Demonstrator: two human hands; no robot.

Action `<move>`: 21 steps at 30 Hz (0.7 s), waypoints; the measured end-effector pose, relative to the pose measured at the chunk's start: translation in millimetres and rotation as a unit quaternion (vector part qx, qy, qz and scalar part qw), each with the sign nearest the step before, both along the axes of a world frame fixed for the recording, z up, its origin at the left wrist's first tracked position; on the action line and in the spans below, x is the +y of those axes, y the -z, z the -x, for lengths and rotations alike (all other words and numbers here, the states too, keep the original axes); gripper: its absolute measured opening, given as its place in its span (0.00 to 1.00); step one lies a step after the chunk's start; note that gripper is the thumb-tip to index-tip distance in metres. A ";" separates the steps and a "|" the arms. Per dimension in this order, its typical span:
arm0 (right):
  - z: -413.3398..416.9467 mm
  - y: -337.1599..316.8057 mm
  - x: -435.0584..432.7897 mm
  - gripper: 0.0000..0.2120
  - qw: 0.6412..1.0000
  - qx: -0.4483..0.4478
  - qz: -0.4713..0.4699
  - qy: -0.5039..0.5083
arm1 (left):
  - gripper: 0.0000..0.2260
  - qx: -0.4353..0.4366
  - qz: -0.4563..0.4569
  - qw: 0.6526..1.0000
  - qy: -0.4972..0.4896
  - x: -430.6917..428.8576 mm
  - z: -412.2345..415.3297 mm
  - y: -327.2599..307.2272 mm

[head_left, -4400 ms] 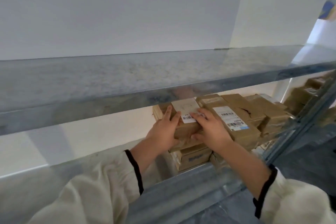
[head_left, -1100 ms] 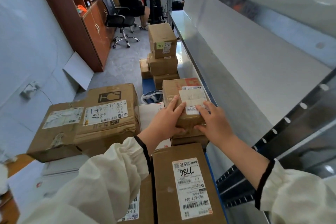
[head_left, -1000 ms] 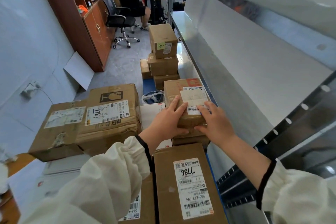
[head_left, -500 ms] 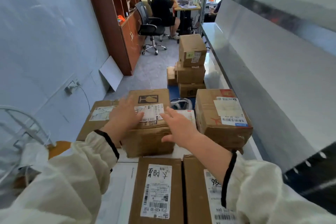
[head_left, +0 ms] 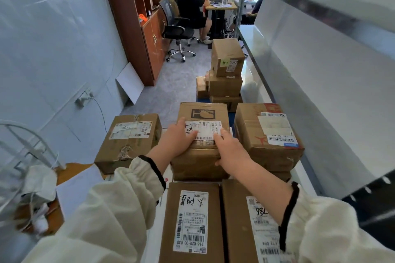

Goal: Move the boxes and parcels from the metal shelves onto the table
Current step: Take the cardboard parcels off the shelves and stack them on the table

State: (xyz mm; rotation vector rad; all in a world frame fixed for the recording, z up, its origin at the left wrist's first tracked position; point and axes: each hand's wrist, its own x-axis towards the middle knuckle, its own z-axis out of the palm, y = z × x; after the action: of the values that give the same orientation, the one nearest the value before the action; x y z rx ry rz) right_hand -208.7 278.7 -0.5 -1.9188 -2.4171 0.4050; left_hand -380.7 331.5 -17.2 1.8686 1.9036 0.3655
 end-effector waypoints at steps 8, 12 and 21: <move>-2.9 -1.3 -3.1 0.33 0.993 -0.114 -0.021 0.011 | 0.33 -0.005 0.005 1.000 0.009 1.4 -16.2 3.9; 12.4 -15.8 -0.4 0.36 0.991 -0.132 -0.021 -0.013 | 0.31 0.007 -0.031 0.999 0.031 -4.7 -1.0 -9.3; 115.6 -18.2 8.7 0.48 0.979 -0.096 -0.040 -0.177 | 0.36 0.169 0.021 0.984 -0.043 -34.8 141.2 -15.7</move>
State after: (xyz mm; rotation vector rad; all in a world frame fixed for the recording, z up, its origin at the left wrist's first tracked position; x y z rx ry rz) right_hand -324.3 287.4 17.6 -1.5578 -2.8587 0.1290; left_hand -521.9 296.7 -1.6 1.9222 2.1972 0.0327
